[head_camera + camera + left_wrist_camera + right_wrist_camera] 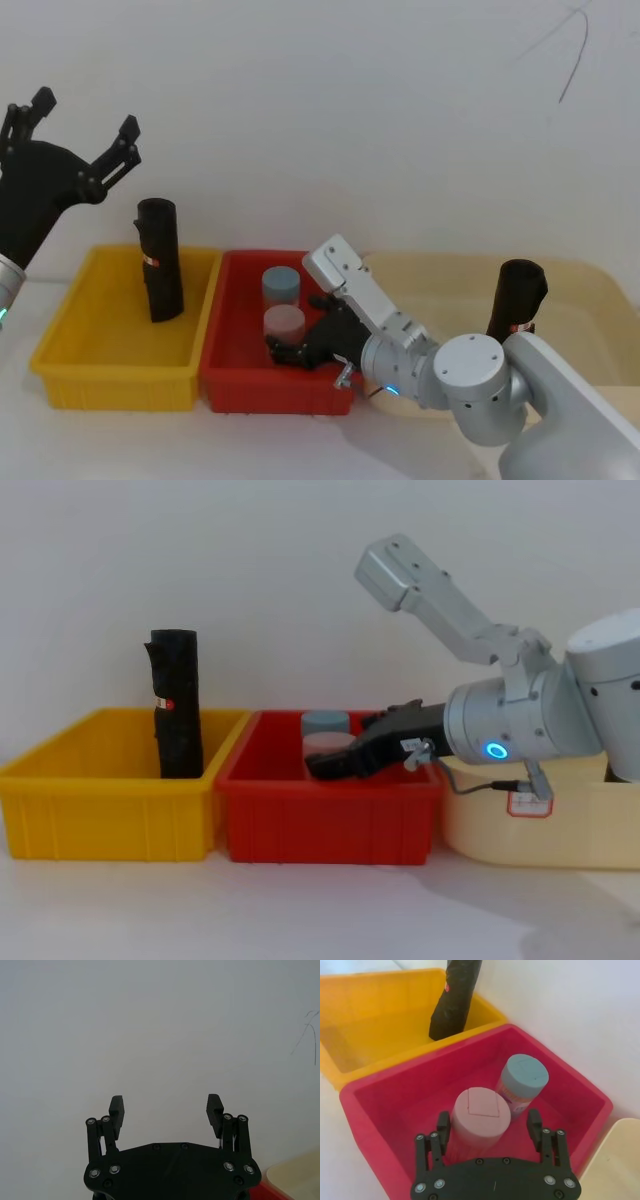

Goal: Pick up the garbage bag with the one hand and transfer it to the other hand.

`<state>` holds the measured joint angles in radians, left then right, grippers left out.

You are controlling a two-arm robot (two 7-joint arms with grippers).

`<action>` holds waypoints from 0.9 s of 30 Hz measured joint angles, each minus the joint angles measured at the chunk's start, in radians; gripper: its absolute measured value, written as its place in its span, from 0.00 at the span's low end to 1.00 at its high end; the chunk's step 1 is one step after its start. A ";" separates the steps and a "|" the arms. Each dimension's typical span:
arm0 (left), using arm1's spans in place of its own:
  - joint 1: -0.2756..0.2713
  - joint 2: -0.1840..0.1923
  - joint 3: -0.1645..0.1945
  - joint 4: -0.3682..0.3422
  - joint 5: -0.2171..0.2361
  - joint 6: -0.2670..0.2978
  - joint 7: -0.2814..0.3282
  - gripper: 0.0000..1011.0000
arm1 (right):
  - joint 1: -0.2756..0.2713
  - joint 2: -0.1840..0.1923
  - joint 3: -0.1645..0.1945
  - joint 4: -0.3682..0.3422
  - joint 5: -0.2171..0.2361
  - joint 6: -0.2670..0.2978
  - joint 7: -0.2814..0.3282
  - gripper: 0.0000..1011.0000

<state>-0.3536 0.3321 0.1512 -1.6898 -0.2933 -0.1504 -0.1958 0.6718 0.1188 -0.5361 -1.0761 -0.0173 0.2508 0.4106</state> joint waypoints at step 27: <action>0.002 0.001 -0.002 -0.002 0.001 0.000 0.002 0.99 | 0.026 -0.002 0.001 0.016 0.022 0.025 0.056 0.66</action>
<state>-0.3520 0.3331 0.1497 -1.6913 -0.2922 -0.1505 -0.1942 0.6977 0.1167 -0.5349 -1.0600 0.0047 0.2757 0.4662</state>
